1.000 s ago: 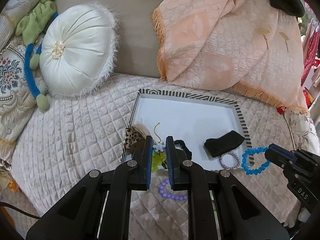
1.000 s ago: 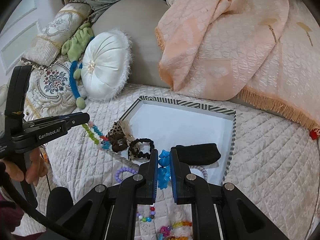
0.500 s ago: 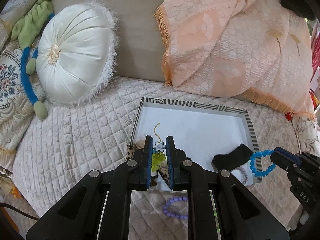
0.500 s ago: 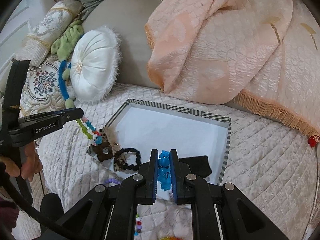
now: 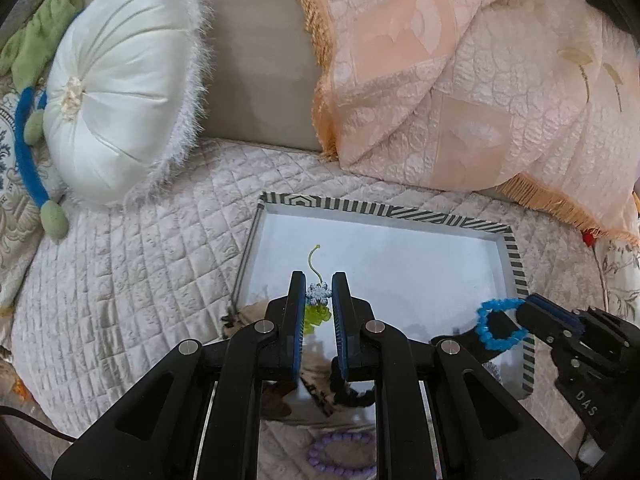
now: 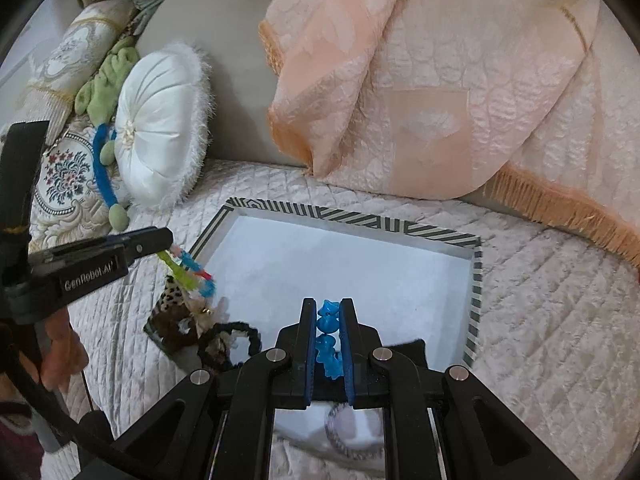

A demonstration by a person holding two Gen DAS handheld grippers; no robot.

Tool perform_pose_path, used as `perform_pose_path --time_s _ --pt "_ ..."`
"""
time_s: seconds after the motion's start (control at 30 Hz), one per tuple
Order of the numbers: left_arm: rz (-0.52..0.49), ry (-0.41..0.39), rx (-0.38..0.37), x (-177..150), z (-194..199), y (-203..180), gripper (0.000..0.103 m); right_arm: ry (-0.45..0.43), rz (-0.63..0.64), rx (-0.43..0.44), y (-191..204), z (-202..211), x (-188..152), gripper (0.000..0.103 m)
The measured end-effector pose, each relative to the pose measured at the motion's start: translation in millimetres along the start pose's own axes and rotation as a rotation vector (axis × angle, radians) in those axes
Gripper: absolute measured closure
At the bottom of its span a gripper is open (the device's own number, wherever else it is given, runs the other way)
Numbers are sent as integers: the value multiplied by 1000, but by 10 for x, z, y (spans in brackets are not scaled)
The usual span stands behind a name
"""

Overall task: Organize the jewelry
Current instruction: 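Carry both bracelets over the tray and open both tools to drop them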

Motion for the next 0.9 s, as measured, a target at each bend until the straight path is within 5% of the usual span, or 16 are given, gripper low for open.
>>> perform_pose_path --time_s 0.33,0.73,0.9 --pt "1 35 38 -64 -413 6 91 50 -49 -44 -308 -512 41 93" --pt "26 89 107 -286 -775 281 91 102 14 -275 -655 -816 -69 93" --pt "32 74 105 -331 -775 296 91 94 -35 -242 -723 -832 -85 92"
Point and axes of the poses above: each gripper's, at about its wrist camera, not at the fingertips, and z roughly against the way its jaws point, y to its left, x to its top, the point moved 4 cm from there along -z, roughly the way its jaws point, and after that the axes turned 3 degrees about -y, right-handed, at the moved point
